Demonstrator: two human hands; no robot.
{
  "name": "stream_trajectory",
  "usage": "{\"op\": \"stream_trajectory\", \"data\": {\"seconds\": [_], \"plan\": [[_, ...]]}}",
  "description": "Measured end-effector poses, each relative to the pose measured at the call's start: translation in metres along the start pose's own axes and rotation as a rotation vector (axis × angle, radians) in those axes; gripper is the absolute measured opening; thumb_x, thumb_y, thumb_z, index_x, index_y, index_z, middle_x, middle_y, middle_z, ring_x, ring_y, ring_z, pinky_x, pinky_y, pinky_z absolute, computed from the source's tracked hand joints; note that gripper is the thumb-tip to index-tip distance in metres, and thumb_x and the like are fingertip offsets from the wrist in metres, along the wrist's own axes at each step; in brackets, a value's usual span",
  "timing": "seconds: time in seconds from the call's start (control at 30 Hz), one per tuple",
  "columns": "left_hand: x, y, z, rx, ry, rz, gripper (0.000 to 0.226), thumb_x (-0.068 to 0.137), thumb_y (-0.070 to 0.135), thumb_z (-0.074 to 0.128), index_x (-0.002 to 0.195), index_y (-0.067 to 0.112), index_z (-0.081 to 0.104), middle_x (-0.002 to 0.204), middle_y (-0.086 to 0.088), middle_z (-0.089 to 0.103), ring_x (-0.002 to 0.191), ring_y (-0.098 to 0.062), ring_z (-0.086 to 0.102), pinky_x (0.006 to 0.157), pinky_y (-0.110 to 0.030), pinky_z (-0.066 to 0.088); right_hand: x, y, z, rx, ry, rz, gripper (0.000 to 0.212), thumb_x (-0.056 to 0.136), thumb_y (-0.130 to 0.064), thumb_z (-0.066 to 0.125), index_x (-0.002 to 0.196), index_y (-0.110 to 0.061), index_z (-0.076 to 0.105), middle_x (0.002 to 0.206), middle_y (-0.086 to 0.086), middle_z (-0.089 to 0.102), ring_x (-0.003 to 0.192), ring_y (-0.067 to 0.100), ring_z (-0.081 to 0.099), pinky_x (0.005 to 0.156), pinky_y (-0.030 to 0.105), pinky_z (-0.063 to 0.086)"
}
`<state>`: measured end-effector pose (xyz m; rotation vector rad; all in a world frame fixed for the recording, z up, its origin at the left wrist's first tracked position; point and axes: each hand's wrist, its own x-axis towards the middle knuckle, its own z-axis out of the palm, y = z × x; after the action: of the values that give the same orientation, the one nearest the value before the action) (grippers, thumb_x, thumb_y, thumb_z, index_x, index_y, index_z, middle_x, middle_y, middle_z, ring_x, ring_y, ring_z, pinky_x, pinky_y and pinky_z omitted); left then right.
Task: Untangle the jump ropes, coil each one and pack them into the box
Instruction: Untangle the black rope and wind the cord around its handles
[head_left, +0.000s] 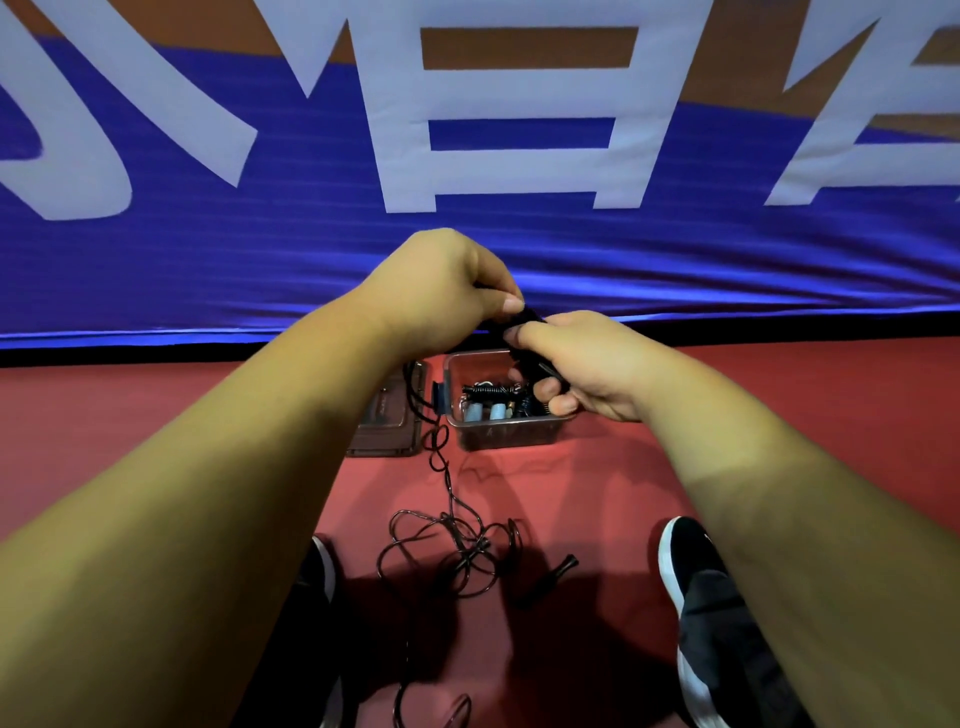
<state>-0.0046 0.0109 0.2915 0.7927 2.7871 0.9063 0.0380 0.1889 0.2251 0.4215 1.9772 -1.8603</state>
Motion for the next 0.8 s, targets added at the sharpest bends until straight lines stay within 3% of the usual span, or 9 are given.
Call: {"op": "stream_trajectory", "data": {"seconds": [0.17,0.27,0.37,0.53,0.6,0.7,0.73,0.8], "plan": [[-0.001,-0.001,0.018,0.154,-0.066,-0.027,0.015,0.095,0.030,0.062,0.107,0.027,0.069,0.097,0.005,0.072,0.092,-0.019,0.065,0.079,-0.033,0.053,0.001,0.001,0.004,0.185,0.060,0.010,0.013,0.099,-0.019,0.057,0.104,-0.008,0.059,0.083,0.014,0.056,0.050,0.014,0.033,0.040,0.021,0.022],[-0.003,0.001,0.028,0.207,-0.093,0.018,0.022,0.096,0.033,0.061,0.115,0.025,0.066,0.100,0.001,0.071,0.089,-0.022,0.062,0.074,-0.034,0.049,-0.001,-0.002,0.001,0.305,-0.014,0.019,0.013,0.098,-0.023,0.054,0.099,-0.012,0.059,0.077,0.008,0.056,0.050,0.012,0.033,0.036,0.020,0.022],[-0.002,-0.003,0.029,0.243,-0.031,0.068,0.022,0.104,0.042,0.053,0.103,0.023,0.066,0.085,0.003,0.067,0.078,-0.023,0.059,0.065,-0.036,0.043,-0.004,-0.006,-0.002,0.381,-0.094,0.049,0.019,0.097,-0.027,0.049,0.088,-0.016,0.060,0.078,0.008,0.056,0.052,0.015,0.036,0.039,0.022,0.029],[-0.002,-0.014,0.025,0.337,-0.003,0.123,0.013,0.104,0.035,0.055,0.092,0.031,0.060,0.074,0.006,0.055,0.073,-0.026,0.056,0.060,-0.037,0.045,-0.007,-0.006,-0.006,0.446,-0.226,0.117,0.026,0.100,-0.026,0.046,0.100,-0.012,0.068,0.093,0.014,0.068,0.070,0.024,0.063,0.066,0.034,0.047],[-0.004,-0.016,0.026,0.369,0.012,0.144,0.016,0.100,0.031,0.060,0.086,0.030,0.053,0.072,0.006,0.055,0.071,-0.024,0.055,0.056,-0.034,0.040,-0.008,-0.005,-0.010,0.418,-0.263,0.120,0.026,0.095,-0.026,0.050,0.106,-0.013,0.070,0.103,0.013,0.072,0.085,0.028,0.070,0.076,0.038,0.051],[-0.005,-0.016,0.028,0.373,0.038,0.150,0.011,0.099,0.031,0.060,0.089,0.026,0.058,0.070,0.006,0.054,0.070,-0.023,0.053,0.055,-0.034,0.039,-0.009,-0.006,-0.014,0.443,-0.293,0.139,0.030,0.086,-0.024,0.056,0.109,-0.011,0.071,0.110,0.014,0.073,0.107,0.036,0.072,0.096,0.049,0.054],[-0.006,-0.015,0.029,0.367,0.044,0.150,0.013,0.100,0.032,0.058,0.088,0.027,0.057,0.070,0.006,0.054,0.070,-0.023,0.053,0.055,-0.035,0.040,-0.010,-0.007,-0.013,0.475,-0.290,0.149,0.028,0.087,-0.023,0.055,0.105,-0.009,0.071,0.107,0.014,0.073,0.104,0.036,0.073,0.093,0.050,0.056],[-0.007,-0.014,0.032,0.351,0.049,0.151,0.019,0.101,0.034,0.057,0.084,0.028,0.052,0.070,0.005,0.054,0.071,-0.024,0.052,0.056,-0.036,0.041,-0.012,-0.009,-0.009,0.523,-0.262,0.161,0.024,0.091,-0.024,0.051,0.095,-0.008,0.069,0.096,0.013,0.067,0.081,0.025,0.069,0.067,0.035,0.056]]}}
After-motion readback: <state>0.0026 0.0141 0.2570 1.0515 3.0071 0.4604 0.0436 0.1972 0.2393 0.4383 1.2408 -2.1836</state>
